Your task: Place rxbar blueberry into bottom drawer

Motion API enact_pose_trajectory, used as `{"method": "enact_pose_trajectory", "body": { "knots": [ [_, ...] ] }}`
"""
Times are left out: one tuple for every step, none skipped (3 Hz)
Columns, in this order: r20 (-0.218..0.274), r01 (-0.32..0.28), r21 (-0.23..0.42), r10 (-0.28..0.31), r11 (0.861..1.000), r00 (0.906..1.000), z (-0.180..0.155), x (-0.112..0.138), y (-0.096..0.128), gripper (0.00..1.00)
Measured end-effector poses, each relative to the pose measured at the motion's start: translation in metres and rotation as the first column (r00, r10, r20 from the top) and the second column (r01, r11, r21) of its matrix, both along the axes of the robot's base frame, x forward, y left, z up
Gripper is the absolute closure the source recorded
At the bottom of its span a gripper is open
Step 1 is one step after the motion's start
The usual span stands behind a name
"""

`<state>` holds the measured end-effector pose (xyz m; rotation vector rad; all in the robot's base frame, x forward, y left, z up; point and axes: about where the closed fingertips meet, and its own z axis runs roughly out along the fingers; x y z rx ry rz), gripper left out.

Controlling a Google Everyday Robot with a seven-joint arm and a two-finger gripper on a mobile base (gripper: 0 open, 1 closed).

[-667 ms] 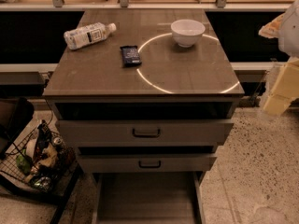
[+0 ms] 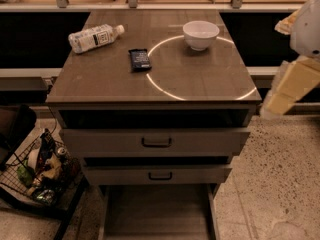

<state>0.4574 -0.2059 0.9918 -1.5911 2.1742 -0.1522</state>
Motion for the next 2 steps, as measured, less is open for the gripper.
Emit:
{"method": "enact_pose_trajectory", "body": {
  "knots": [
    [0.020, 0.111, 0.174, -0.116, 0.978, 0.9930, -0.024, 0.035, 0.026, 0.00],
    [-0.049, 0.244, 0.389, -0.245, 0.888, 0.9683, -0.056, 0.063, 0.063, 0.00]
  ]
}}
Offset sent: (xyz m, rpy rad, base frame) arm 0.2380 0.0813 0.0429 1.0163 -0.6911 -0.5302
